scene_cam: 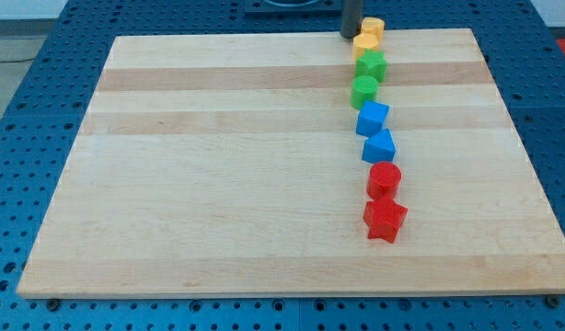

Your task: Slightly push the green blocks to the right side of the board

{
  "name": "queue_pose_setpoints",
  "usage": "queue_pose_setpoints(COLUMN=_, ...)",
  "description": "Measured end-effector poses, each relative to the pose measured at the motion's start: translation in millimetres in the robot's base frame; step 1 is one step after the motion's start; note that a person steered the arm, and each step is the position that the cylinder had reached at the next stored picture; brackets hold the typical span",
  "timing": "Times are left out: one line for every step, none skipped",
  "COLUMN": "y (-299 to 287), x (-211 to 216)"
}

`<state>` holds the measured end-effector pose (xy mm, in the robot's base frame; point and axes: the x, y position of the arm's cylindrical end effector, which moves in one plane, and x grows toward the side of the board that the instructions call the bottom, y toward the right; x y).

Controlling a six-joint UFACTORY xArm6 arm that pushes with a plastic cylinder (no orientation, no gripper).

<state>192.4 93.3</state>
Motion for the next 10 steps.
queue_pose_setpoints(y=-7.8, x=1.3)
queue_pose_setpoints(y=-9.8, x=0.3)
queue_pose_setpoints(y=-5.3, x=0.3)
queue_pose_setpoints(y=-11.2, x=-0.3)
queue_pose_setpoints(y=-35.1, x=26.1)
queue_pose_setpoints(y=-51.0, x=65.6)
queue_pose_setpoints(y=-50.5, x=79.4)
queue_pose_setpoints(y=-46.1, x=76.6)
queue_pose_setpoints(y=-37.0, x=67.9)
queue_pose_setpoints(y=-28.1, x=66.7)
